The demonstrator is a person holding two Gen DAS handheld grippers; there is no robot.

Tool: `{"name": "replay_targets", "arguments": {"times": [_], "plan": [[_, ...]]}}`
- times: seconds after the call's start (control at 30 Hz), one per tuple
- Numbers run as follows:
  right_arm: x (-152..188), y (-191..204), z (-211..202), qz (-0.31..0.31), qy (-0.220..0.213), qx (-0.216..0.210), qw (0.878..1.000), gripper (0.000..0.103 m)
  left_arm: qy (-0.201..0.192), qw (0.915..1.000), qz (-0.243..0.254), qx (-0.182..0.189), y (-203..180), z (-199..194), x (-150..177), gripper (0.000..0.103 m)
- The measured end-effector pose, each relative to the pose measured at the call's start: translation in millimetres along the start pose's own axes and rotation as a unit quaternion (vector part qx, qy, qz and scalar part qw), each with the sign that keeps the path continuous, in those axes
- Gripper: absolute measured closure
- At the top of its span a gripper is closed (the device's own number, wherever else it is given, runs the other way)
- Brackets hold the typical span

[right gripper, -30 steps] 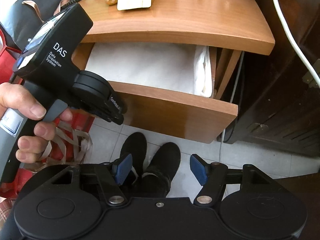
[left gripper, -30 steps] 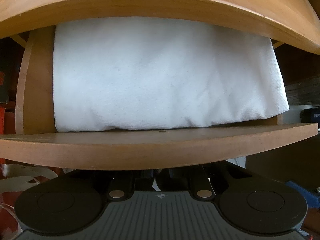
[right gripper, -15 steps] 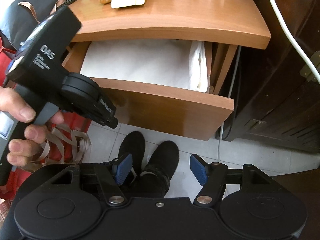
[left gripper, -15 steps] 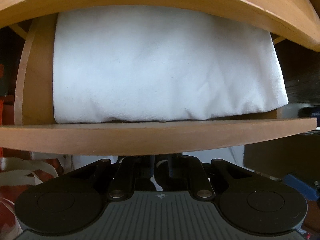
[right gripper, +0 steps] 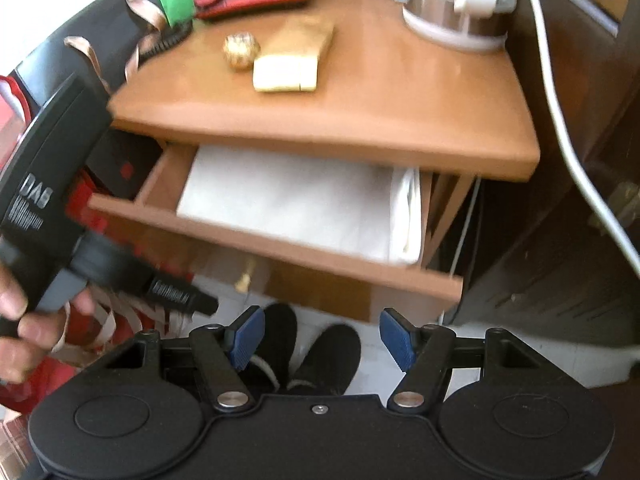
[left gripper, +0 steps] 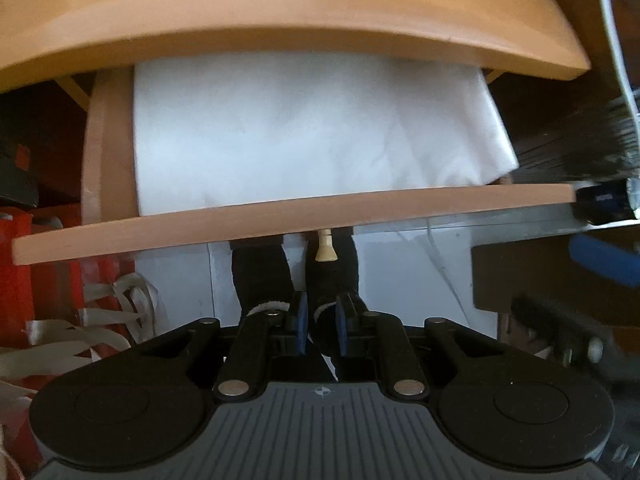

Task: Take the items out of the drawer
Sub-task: 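Release the knob and raise the left tool over the nightstand top, then grasp the gold-wrapped candy with the left tool while the right tool grasps the gold packet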

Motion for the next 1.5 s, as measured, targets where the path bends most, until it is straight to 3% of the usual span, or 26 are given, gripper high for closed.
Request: {"name": "replay_targets", "arguments": {"times": [0.17,0.27,0.43,0.5,0.83,1.03,1.13,1.37,1.47,1.5], "plan": [[-23.4,0.6,-3.4,0.003,-0.021,-0.002,1.0,0.041,-0.017,0.9997,0.004,0.016,5.7,-23.9,-1.0,0.087],[-37.9,0.5,-2.0,-0.001,-0.03,0.002,1.0,0.041,-0.033,0.9992,0.005,0.02,9.7,-43.0,-6.6,0.079],[-59.5,4.6,-0.5,-0.005,-0.047,0.005,0.999,0.041,-0.071,0.9968,-0.013,0.034,15.4,-70.6,-26.1,0.077],[-69.1,5.3,-0.1,0.001,-0.057,0.001,0.998,0.041,-0.091,0.9946,-0.024,0.045,18.6,-80.2,-37.8,0.072],[-125.0,1.9,12.6,0.028,-0.122,-0.011,0.992,0.034,-0.218,0.9701,-0.098,0.044,34.0,-123.1,-114.1,0.052],[-151.5,2.4,35.9,0.027,-0.135,0.0,0.99,0.035,-0.257,0.959,-0.117,0.022,34.4,-128.8,-160.7,0.051],[-163.0,2.8,49.3,0.032,-0.133,-0.007,0.991,0.035,-0.258,0.9585,-0.122,0.006,37.3,-119.9,-177.3,0.051],[-168.2,10.8,75.0,0.021,-0.12,-0.023,0.992,0.035,-0.249,0.9582,-0.14,0.011,44.7,-104.5,-191.1,0.051],[-165.4,13.9,81.1,0.012,-0.115,-0.022,0.993,0.038,-0.244,0.9615,-0.127,0.001,40.6,-99.4,-193.6,0.052],[-164.6,14.5,82.9,0.01,-0.113,-0.023,0.993,0.044,-0.242,0.9627,-0.121,-0.005,39.2,-97.3,-194.1,0.052]]}}
Point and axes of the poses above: each gripper's, at about its wrist camera, not at the fingertips, and z roughly the way its jaws point, y to its left, x to its underside, the point moved 3 cm from there along z, roughly the way its jaws point, and after that the axes turned 3 degrees about -y, right-handed, at the moved point
